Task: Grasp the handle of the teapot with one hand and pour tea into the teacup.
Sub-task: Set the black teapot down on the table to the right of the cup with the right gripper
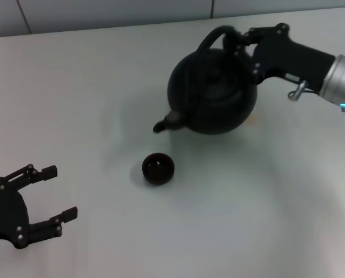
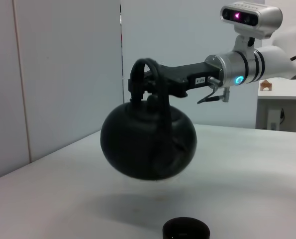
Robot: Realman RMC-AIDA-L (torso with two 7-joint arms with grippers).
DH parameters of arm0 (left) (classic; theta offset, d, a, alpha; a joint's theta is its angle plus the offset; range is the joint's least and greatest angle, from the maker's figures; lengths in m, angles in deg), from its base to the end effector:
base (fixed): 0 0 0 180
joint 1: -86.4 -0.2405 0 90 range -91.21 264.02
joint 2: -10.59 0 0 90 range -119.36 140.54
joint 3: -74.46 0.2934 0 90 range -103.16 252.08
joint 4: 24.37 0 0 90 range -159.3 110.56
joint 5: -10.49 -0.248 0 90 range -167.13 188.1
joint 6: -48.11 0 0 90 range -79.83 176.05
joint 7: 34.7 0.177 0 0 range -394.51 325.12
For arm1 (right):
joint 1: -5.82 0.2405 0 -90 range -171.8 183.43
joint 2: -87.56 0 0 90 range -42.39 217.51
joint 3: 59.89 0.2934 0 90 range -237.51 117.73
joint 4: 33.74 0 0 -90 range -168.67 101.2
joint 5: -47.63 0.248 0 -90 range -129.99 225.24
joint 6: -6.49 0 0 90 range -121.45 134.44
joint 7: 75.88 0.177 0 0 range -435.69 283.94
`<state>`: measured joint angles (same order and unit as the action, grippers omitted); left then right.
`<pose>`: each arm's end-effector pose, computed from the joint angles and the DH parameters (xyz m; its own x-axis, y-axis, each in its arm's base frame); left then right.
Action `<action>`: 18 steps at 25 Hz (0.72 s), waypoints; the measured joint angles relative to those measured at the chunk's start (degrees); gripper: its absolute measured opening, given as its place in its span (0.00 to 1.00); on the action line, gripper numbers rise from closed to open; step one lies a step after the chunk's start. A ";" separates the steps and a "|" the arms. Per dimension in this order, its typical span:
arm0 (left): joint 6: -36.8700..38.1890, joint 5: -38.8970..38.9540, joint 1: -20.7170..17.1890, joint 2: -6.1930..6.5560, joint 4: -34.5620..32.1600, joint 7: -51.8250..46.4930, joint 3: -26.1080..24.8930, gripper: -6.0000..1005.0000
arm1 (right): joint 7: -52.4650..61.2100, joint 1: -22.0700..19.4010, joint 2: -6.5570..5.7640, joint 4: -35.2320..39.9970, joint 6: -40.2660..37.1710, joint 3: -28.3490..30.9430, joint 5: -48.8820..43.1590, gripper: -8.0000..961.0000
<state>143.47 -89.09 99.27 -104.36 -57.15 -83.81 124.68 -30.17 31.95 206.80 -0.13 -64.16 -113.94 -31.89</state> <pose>-0.3750 0.2791 -0.0347 0.8500 0.0714 0.5219 0.2606 -0.9180 -0.2989 0.2967 0.4288 -0.0354 0.8385 0.1163 -0.5324 -0.2925 -0.7282 -0.6198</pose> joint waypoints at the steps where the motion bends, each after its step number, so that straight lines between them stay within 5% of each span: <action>1: 0.00 0.00 0.00 0.00 0.00 0.00 0.00 0.84 | 0.72 -0.46 0.00 -0.37 -0.10 0.53 1.24 0.10; 18: 0.00 0.00 0.85 0.00 0.00 -0.11 0.32 0.84 | 1.49 -3.12 -0.07 -6.95 3.12 11.99 4.38 0.10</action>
<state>143.47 -89.09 100.13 -104.36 -57.15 -83.92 124.99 -28.68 28.82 206.74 -7.08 -61.04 -101.95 -27.51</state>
